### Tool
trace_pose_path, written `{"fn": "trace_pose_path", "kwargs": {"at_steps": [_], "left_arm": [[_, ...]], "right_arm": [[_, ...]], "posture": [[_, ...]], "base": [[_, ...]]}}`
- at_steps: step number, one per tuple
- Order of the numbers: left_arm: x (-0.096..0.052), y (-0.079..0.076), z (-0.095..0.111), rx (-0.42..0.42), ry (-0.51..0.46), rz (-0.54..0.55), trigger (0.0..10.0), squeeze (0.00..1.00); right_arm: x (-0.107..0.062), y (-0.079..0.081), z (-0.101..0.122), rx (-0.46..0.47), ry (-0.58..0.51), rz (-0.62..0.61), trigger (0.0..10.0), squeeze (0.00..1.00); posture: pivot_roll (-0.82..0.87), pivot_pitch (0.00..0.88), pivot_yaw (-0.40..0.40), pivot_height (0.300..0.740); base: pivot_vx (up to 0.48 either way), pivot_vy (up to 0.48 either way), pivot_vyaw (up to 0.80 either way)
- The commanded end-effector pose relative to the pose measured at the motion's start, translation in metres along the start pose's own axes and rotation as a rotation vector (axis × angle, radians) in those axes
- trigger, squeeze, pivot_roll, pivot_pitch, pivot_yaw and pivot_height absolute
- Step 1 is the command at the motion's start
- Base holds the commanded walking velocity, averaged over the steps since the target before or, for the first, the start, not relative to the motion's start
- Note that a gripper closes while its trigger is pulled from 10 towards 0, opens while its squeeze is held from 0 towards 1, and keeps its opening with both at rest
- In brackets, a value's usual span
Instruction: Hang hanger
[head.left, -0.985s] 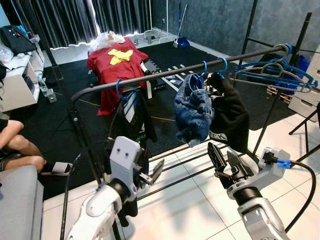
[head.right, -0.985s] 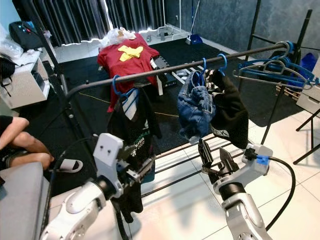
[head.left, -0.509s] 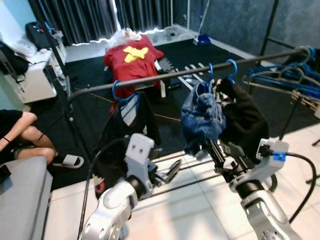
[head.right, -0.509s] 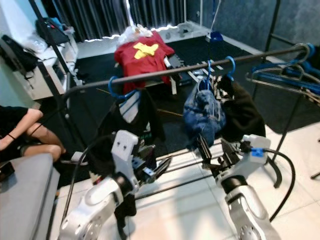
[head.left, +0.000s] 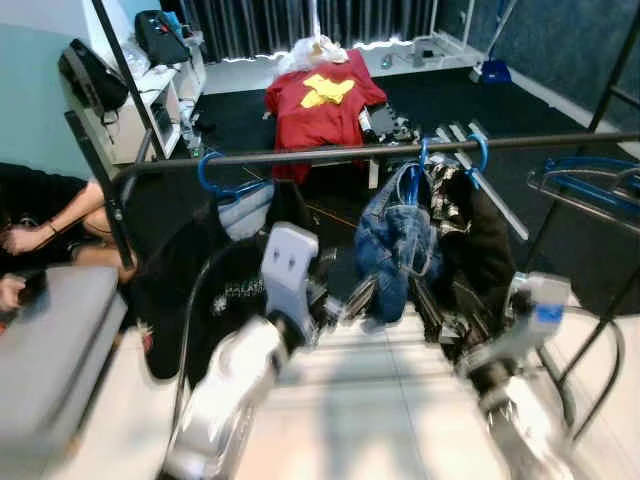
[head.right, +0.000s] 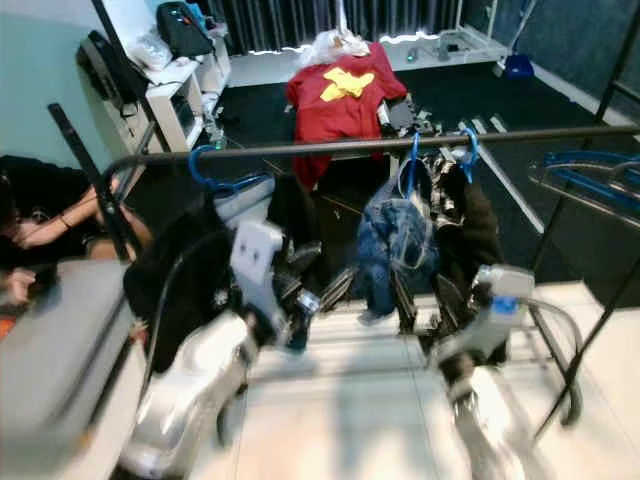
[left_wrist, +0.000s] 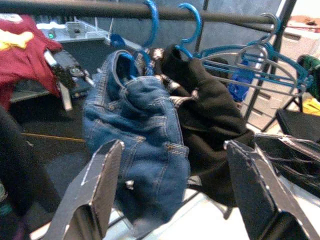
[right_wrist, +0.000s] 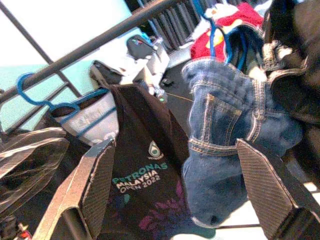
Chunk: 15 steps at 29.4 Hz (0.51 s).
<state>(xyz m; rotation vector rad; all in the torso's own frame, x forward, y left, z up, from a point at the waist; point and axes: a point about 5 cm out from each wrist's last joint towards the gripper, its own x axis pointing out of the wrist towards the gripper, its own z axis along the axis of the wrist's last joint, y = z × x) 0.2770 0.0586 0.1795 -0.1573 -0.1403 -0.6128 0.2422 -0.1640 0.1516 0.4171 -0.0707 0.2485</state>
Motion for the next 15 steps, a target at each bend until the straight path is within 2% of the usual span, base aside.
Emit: {"fn": "trace_pose_path", "kwargs": {"at_steps": [1, 2, 4, 6, 11, 12, 15], "left_arm": [[0.008, -0.002, 0.004, -0.027, -0.030, -0.001, 10.0, 0.00], [0.015, 0.002, 0.010, -0.016, -0.054, 0.006, 10.0, 0.00], [0.015, 0.002, 0.010, -0.016, -0.054, 0.006, 10.0, 0.00], [0.029, 0.012, 0.020, 0.002, -0.088, 0.027, 10.0, 0.00], [0.034, 0.017, 0.022, 0.012, -0.096, 0.036, 10.0, 0.00], [0.039, 0.024, 0.025, 0.028, -0.097, 0.056, 10.0, 0.00], [0.043, 0.030, 0.026, 0.046, -0.093, 0.079, 10.0, 0.00]], "right_arm": [[-0.002, -0.005, 0.001, 0.009, -0.011, -0.023, 10.0, 0.00], [-0.002, -0.005, 0.001, 0.016, -0.015, -0.025, 10.0, 0.00], [-0.002, -0.005, 0.001, 0.016, -0.015, -0.025, 10.0, 0.00], [-0.001, -0.004, 0.000, 0.020, -0.020, -0.026, 10.0, 0.00], [-0.001, -0.004, 0.000, 0.021, -0.021, -0.026, 10.0, 0.00], [-0.001, -0.004, 0.000, 0.021, -0.024, -0.027, 10.0, 0.00], [0.000, -0.005, 0.000, 0.022, -0.025, -0.027, 10.0, 0.00]], "posture": [[-0.18, 0.000, 0.050, 0.740], [-0.18, 0.000, 0.052, 0.740], [-0.18, 0.000, 0.052, 0.740], [-0.20, 0.000, 0.061, 0.740], [-0.20, 0.000, 0.061, 0.740], [-0.20, 0.000, 0.062, 0.740], [-0.20, 0.000, 0.062, 0.740]], "base": [[0.000, -0.428, 0.00], [0.000, -0.428, 0.00], [0.000, -0.428, 0.00], [0.126, -0.411, 0.00], [0.248, -0.395, 0.00], [0.000, 0.000, 0.00], [0.000, 0.000, 0.00]]}}
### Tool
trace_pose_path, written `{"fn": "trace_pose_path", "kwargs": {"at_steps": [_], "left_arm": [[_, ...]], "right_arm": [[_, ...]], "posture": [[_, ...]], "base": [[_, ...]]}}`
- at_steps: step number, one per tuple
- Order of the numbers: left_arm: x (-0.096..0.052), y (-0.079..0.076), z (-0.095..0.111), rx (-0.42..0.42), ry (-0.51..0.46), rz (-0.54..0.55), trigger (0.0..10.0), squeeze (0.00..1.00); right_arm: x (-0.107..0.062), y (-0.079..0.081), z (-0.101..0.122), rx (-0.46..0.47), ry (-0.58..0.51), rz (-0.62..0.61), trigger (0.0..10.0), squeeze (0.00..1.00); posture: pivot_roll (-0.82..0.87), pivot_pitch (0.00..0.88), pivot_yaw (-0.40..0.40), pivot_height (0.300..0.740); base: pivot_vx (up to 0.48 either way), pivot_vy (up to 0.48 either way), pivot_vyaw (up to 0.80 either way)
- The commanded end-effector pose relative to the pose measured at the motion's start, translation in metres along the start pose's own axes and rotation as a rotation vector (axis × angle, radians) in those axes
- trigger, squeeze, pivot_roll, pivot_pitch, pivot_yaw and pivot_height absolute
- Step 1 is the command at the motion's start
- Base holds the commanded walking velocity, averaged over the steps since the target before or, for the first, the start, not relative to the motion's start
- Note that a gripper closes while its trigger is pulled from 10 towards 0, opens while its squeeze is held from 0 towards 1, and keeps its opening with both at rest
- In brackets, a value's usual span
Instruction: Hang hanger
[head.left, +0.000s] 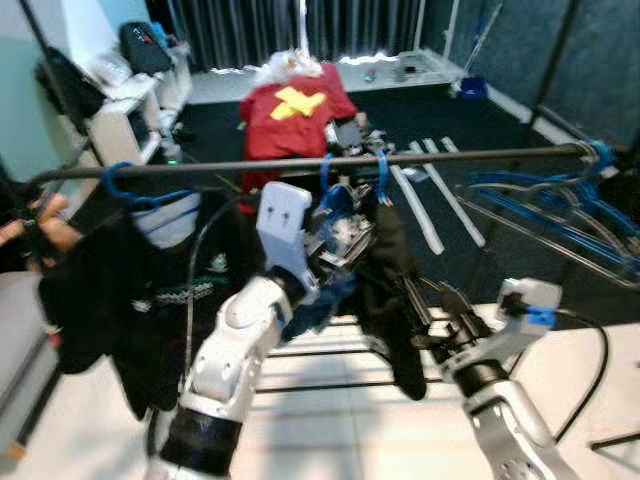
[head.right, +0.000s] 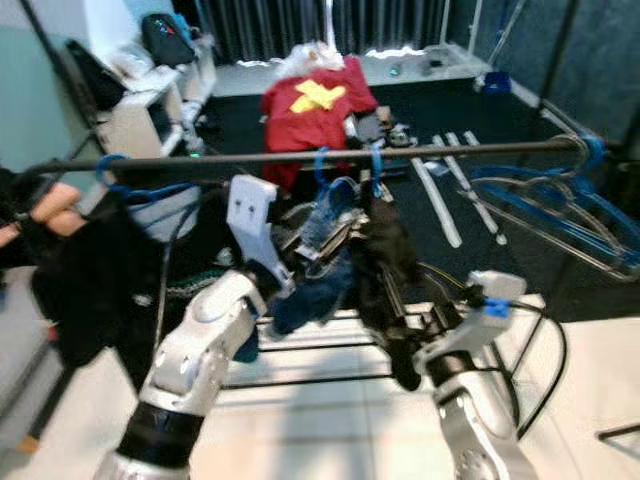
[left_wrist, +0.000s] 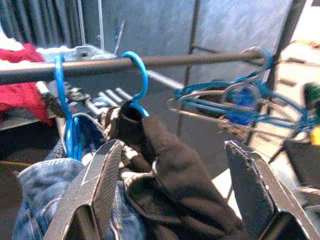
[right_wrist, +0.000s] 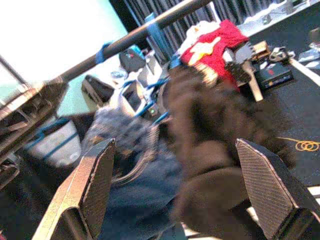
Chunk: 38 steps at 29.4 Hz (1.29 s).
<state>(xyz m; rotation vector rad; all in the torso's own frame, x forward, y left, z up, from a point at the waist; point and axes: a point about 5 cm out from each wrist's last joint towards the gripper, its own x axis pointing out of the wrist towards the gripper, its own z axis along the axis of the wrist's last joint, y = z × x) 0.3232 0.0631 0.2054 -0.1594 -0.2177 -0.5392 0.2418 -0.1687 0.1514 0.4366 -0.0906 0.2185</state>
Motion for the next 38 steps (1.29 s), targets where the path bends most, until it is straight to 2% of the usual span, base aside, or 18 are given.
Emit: {"fn": "trace_pose_path", "kwargs": {"at_steps": [1, 2, 4, 8, 10, 11, 12, 13, 16, 17, 19, 21, 22, 24, 27, 32, 35, 38], "left_arm": [[0.004, 0.002, 0.003, 0.019, -0.016, 0.013, 10.0, 0.00], [0.008, 0.008, 0.002, 0.038, -0.001, 0.036, 10.0, 0.00], [0.008, 0.008, 0.002, 0.038, -0.001, 0.036, 10.0, 0.00], [0.014, 0.028, -0.012, 0.108, 0.092, 0.135, 10.0, 0.00], [0.014, 0.028, -0.012, 0.108, 0.092, 0.135, 10.0, 0.00], [0.016, 0.037, -0.016, 0.135, 0.120, 0.179, 10.0, 0.00], [0.016, 0.037, -0.016, 0.135, 0.120, 0.179, 10.0, 0.00], [0.016, 0.045, -0.019, 0.152, 0.138, 0.218, 10.0, 0.00], [0.016, 0.045, -0.019, 0.152, 0.138, 0.218, 10.0, 0.00], [0.015, 0.059, -0.019, 0.175, 0.152, 0.277, 10.0, 0.00], [0.015, 0.059, -0.019, 0.175, 0.152, 0.277, 10.0, 0.00], [0.001, 0.094, -0.012, 0.213, 0.149, 0.418, 10.0, 0.00], [-0.007, 0.105, -0.009, 0.226, 0.142, 0.463, 10.0, 0.00], [-0.012, 0.111, -0.010, 0.237, 0.146, 0.478, 10.0, 0.00], [-0.013, 0.110, -0.021, 0.252, 0.179, 0.472, 10.0, 0.00], [-0.004, 0.099, -0.038, 0.245, 0.252, 0.414, 10.0, 0.00], [0.004, 0.091, -0.039, 0.231, 0.266, 0.349, 10.0, 0.01], [0.008, 0.089, -0.035, 0.214, 0.251, 0.343, 10.0, 0.00]], "right_arm": [[0.001, 0.000, -0.001, 0.006, 0.002, -0.002, 10.0, 0.00], [0.001, 0.000, -0.001, 0.006, 0.001, -0.002, 10.0, 0.00], [0.001, 0.000, -0.001, 0.006, 0.001, -0.002, 10.0, 0.00], [0.003, -0.001, -0.002, 0.003, 0.002, 0.001, 10.0, 0.00], [0.003, -0.001, -0.002, 0.003, 0.002, 0.001, 10.0, 0.00], [0.003, -0.001, -0.002, 0.002, 0.002, 0.002, 10.0, 0.00], [0.003, -0.001, -0.002, 0.002, 0.002, 0.002, 10.0, 0.00], [0.003, -0.001, -0.002, 0.002, 0.003, 0.003, 10.0, 0.00], [0.003, -0.001, -0.002, 0.002, 0.003, 0.003, 10.0, 0.00], [0.003, -0.001, -0.002, 0.001, 0.003, 0.004, 10.0, 0.00], [0.003, -0.001, -0.002, 0.001, 0.003, 0.004, 10.0, 0.00], [0.002, -0.002, -0.001, 0.006, 0.001, 0.003, 10.0, 0.00], [0.001, -0.002, -0.001, 0.011, 0.001, 0.003, 10.0, 0.00], [0.001, -0.002, -0.001, 0.016, 0.001, 0.004, 10.0, 0.00], [0.001, -0.002, -0.001, 0.022, 0.004, 0.009, 10.0, 0.00], [0.002, -0.001, -0.001, 0.022, 0.006, 0.010, 10.0, 0.00], [0.001, -0.001, -0.001, 0.019, 0.006, 0.007, 10.0, 0.00], [0.001, -0.001, -0.001, 0.019, 0.005, 0.005, 10.0, 0.00]], "posture": [[-0.20, 0.000, 0.062, 0.740], [-0.21, 0.000, 0.062, 0.740], [-0.21, 0.000, 0.062, 0.740], [-0.22, 0.000, 0.058, 0.740], [-0.22, 0.000, 0.058, 0.740], [-0.23, 0.000, 0.060, 0.740], [-0.23, 0.000, 0.060, 0.740], [-0.23, 0.000, 0.061, 0.740], [-0.23, 0.000, 0.061, 0.740], [-0.24, 0.000, 0.064, 0.740], [-0.24, 0.000, 0.064, 0.740], [-0.24, 0.000, 0.064, 0.740], [-0.23, 0.000, 0.060, 0.740], [-0.23, 0.000, 0.057, 0.740], [-0.23, 0.000, 0.052, 0.740], [-0.23, 0.000, 0.053, 0.740], [-0.24, 0.000, 0.056, 0.740], [-0.25, 0.000, 0.058, 0.740]], "base": [[0.000, 0.000, 0.00], [0.000, 0.000, 0.00], [0.000, 0.000, 0.00], [0.000, 0.000, 0.00], [0.000, 0.000, 0.00], [0.000, 0.000, 0.00], [0.000, 0.000, 0.00], [0.000, 0.000, 0.00], [0.000, 0.000, 0.00], [0.000, 0.000, 0.00], [0.000, 0.000, 0.00], [0.000, 0.000, 0.00], [0.000, 0.000, 0.00], [0.000, 0.000, 0.00], [0.000, 0.000, 0.00], [0.000, 0.000, 0.00], [0.000, 0.000, 0.00], [0.000, 0.000, 0.00]]}}
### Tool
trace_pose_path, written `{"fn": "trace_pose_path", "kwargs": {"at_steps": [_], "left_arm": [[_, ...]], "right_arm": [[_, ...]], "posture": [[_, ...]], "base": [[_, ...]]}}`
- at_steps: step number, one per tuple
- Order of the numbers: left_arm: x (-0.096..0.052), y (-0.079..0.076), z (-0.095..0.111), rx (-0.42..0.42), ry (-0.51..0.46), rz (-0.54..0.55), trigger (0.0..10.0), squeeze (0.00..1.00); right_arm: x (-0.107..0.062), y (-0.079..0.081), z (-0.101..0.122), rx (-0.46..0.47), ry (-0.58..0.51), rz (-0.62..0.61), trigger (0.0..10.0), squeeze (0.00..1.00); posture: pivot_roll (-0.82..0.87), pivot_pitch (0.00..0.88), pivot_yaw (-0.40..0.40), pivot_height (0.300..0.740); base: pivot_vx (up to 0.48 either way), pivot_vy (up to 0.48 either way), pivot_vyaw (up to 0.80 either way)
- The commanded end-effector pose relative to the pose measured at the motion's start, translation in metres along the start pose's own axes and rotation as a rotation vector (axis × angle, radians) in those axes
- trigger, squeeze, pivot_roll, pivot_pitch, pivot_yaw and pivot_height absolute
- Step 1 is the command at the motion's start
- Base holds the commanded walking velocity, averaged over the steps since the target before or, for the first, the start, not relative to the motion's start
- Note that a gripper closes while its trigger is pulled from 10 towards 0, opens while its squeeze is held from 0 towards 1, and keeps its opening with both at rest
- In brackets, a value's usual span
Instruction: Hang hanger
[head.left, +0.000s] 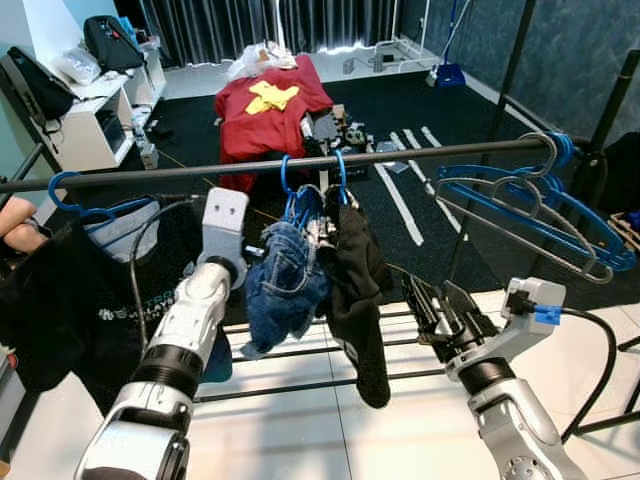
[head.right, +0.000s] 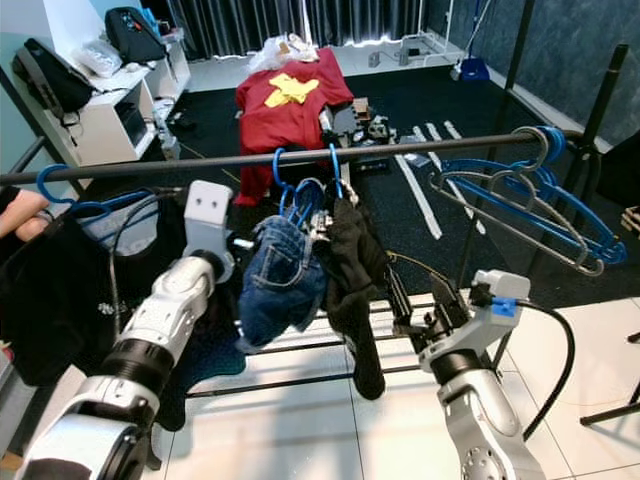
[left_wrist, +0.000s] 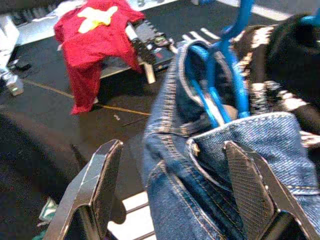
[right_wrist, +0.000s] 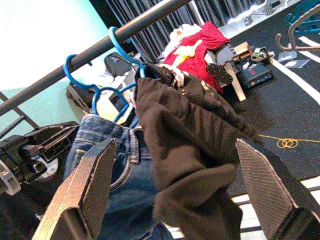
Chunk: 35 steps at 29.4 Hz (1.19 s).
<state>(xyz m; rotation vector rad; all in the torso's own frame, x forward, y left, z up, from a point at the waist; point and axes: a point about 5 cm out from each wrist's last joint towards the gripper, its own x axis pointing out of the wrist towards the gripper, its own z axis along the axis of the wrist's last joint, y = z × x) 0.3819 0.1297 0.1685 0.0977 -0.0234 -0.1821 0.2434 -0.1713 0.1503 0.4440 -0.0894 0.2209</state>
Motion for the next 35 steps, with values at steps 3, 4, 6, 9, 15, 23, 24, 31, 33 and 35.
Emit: {"fn": "trace_pose_path", "kwargs": {"at_steps": [3, 4, 6, 9, 15, 23, 24, 31, 33, 35], "left_arm": [[0.003, 0.000, 0.006, -0.055, -0.005, 0.014, 10.0, 0.00], [0.003, 0.000, 0.006, -0.055, -0.005, 0.014, 10.0, 0.00], [0.006, -0.001, 0.013, -0.091, -0.028, 0.005, 10.0, 0.00], [0.006, -0.007, 0.016, -0.101, -0.027, -0.027, 10.0, 0.00], [0.003, -0.030, 0.014, -0.135, 0.033, -0.120, 10.0, 0.00], [-0.001, -0.040, 0.005, 0.081, 0.096, -0.127, 10.0, 0.00], [-0.001, -0.037, 0.003, 0.121, 0.098, -0.112, 10.0, 0.00], [0.001, -0.023, -0.002, 0.228, 0.130, -0.074, 10.0, 0.00], [0.001, -0.023, -0.002, 0.228, 0.130, -0.074, 10.0, 0.00], [0.000, -0.017, -0.006, 0.275, 0.152, -0.072, 10.0, 0.00]], "right_arm": [[-0.001, 0.002, 0.000, 0.010, 0.003, 0.001, 10.0, 0.00], [-0.001, 0.002, 0.000, 0.010, 0.003, 0.001, 10.0, 0.00], [-0.002, 0.002, 0.000, 0.011, 0.004, 0.000, 10.0, 0.00], [-0.002, 0.002, 0.000, 0.013, 0.005, 0.001, 10.0, 0.00], [-0.002, 0.003, -0.001, 0.021, 0.004, 0.003, 10.0, 0.00], [-0.003, 0.005, -0.001, 0.030, 0.002, 0.002, 10.0, 0.00], [-0.003, 0.005, -0.001, 0.031, 0.002, 0.002, 10.0, 0.00], [-0.003, 0.005, -0.001, 0.033, 0.002, 0.002, 10.0, 0.00], [-0.003, 0.005, -0.001, 0.033, 0.002, 0.002, 10.0, 0.00], [-0.003, 0.005, -0.001, 0.035, 0.001, 0.002, 10.0, 0.00]], "posture": [[-0.25, 0.000, 0.056, 0.740], [-0.25, 0.000, 0.056, 0.740], [-0.24, 0.000, 0.054, 0.740], [-0.24, 0.000, 0.054, 0.740], [-0.24, 0.000, 0.058, 0.740], [-0.24, 0.000, 0.062, 0.740], [-0.24, 0.000, 0.062, 0.740], [-0.24, 0.000, 0.063, 0.740], [-0.24, 0.000, 0.063, 0.740], [-0.24, 0.000, 0.063, 0.740]], "base": [[0.000, 0.000, 0.00], [0.000, 0.000, 0.00], [0.000, 0.000, 0.00], [0.000, 0.000, 0.00], [0.000, 0.000, 0.00], [0.000, 0.000, 0.00], [0.000, 0.000, 0.00], [0.000, 0.000, 0.00], [0.000, 0.000, 0.00], [0.000, 0.000, 0.00]]}}
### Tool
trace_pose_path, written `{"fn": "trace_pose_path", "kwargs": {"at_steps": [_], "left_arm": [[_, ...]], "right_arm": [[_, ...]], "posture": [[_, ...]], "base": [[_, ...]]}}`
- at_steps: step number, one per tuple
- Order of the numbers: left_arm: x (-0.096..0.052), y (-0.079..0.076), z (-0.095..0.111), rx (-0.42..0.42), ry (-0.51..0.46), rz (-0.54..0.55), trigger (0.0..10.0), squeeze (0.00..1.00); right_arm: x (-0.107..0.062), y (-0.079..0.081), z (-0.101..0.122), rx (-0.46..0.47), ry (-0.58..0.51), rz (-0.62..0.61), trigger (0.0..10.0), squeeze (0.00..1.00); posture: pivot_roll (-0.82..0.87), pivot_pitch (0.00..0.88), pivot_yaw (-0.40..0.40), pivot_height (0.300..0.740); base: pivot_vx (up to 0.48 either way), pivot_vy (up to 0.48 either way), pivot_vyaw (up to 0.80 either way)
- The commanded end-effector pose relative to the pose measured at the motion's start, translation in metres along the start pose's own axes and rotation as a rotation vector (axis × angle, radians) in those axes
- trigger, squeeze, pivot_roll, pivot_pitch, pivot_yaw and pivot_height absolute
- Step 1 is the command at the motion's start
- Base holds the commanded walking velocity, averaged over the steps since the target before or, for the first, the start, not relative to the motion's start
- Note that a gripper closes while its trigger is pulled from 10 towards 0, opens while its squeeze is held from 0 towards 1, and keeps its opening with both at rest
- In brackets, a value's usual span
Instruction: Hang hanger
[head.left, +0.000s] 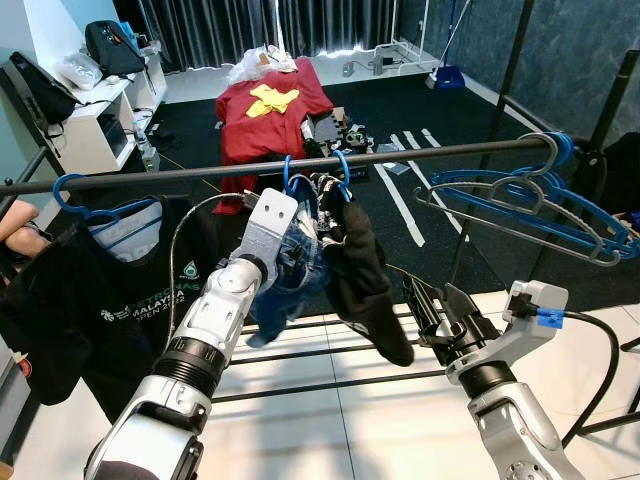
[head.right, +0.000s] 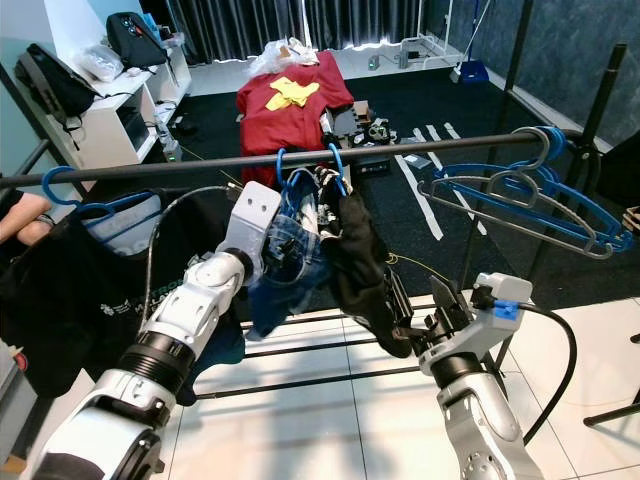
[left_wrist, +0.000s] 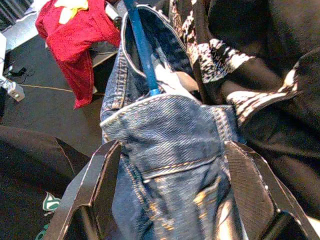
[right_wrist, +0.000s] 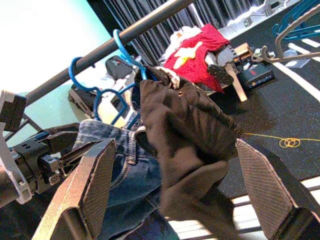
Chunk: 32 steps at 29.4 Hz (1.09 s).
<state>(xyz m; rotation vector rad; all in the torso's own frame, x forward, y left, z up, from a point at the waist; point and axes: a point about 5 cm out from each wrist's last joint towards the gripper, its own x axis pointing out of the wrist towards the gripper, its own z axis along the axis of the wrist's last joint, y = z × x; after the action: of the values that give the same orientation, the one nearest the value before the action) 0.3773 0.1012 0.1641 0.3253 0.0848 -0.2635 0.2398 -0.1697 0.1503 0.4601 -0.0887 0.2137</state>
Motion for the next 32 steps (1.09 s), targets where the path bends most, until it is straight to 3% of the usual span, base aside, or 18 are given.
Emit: {"fn": "trace_pose_path", "kwargs": {"at_steps": [1, 3, 4, 8, 19, 20, 21, 22, 24, 26, 28, 30, 32], "left_arm": [[-0.001, 0.011, -0.007, 0.057, 0.033, 0.019, 10.0, 0.00], [-0.001, 0.011, -0.007, 0.057, 0.033, 0.019, 10.0, 0.00], [-0.001, 0.015, -0.009, 0.093, 0.046, 0.018, 0.0, 0.00], [0.000, 0.021, -0.015, 0.142, 0.073, 0.030, 0.0, 0.00], [0.001, 0.023, -0.019, 0.143, 0.090, 0.020, 0.0, 0.00], [0.001, 0.028, -0.014, 0.058, 0.065, 0.027, 0.0, 0.00], [0.001, 0.028, -0.014, 0.058, 0.065, 0.027, 0.0, 0.00], [0.000, 0.038, -0.007, -0.023, 0.025, 0.051, 0.0, 0.00], [0.000, 0.038, -0.007, -0.023, 0.025, 0.051, 0.0, 0.00], [-0.009, 0.070, 0.002, -0.110, -0.065, 0.164, 0.0, 0.00], [-0.009, 0.070, 0.002, -0.110, -0.065, 0.164, 0.0, 0.00], [-0.027, 0.085, -0.013, -0.128, -0.088, 0.229, 0.0, 0.00], [-0.032, 0.086, -0.020, -0.133, -0.088, 0.237, 0.0, 0.00]], "right_arm": [[0.000, 0.003, -0.001, 0.019, 0.004, 0.009, 10.0, 0.00], [0.000, 0.003, -0.001, 0.019, 0.004, 0.009, 10.0, 0.00], [0.000, 0.003, -0.001, 0.020, 0.004, 0.009, 10.0, 0.00], [0.000, 0.003, 0.000, 0.018, -0.001, 0.005, 10.0, 0.00], [0.000, 0.003, 0.000, 0.022, -0.003, 0.004, 10.0, 0.00], [0.000, 0.002, -0.001, 0.022, -0.004, 0.003, 10.0, 0.00], [0.000, 0.002, -0.001, 0.022, -0.004, 0.003, 10.0, 0.00], [0.001, 0.002, -0.001, 0.021, -0.004, 0.003, 10.0, 0.00], [0.001, 0.002, -0.001, 0.021, -0.004, 0.003, 10.0, 0.00], [0.002, 0.002, -0.001, 0.021, -0.004, 0.004, 10.0, 0.00], [0.002, 0.002, -0.001, 0.021, -0.004, 0.004, 10.0, 0.00], [0.003, 0.002, 0.000, 0.023, -0.007, 0.004, 10.0, 0.00], [0.003, 0.001, 0.000, 0.024, -0.008, 0.004, 10.0, 0.00]], "posture": [[-0.24, 0.000, 0.063, 0.740], [-0.24, 0.000, 0.063, 0.740], [-0.24, 0.000, 0.064, 0.740], [-0.25, 0.000, 0.065, 0.740], [-0.25, 0.000, 0.068, 0.740], [-0.25, 0.000, 0.068, 0.740], [-0.25, 0.000, 0.068, 0.740], [-0.25, 0.000, 0.071, 0.740], [-0.25, 0.000, 0.071, 0.740], [-0.24, 0.000, 0.072, 0.740], [-0.24, 0.000, 0.072, 0.740], [-0.23, 0.000, 0.073, 0.740], [-0.23, 0.000, 0.073, 0.740]], "base": [[0.000, 0.000, 0.00], [0.000, 0.000, 0.00], [0.000, 0.000, 0.00], [0.000, 0.000, 0.00], [0.000, 0.000, 0.00], [0.000, 0.000, 0.00], [0.000, 0.000, 0.00], [0.000, 0.000, 0.00], [0.000, 0.000, 0.00], [0.000, 0.000, 0.00], [0.000, 0.000, 0.00], [0.000, 0.000, 0.00], [0.000, 0.000, 0.00]]}}
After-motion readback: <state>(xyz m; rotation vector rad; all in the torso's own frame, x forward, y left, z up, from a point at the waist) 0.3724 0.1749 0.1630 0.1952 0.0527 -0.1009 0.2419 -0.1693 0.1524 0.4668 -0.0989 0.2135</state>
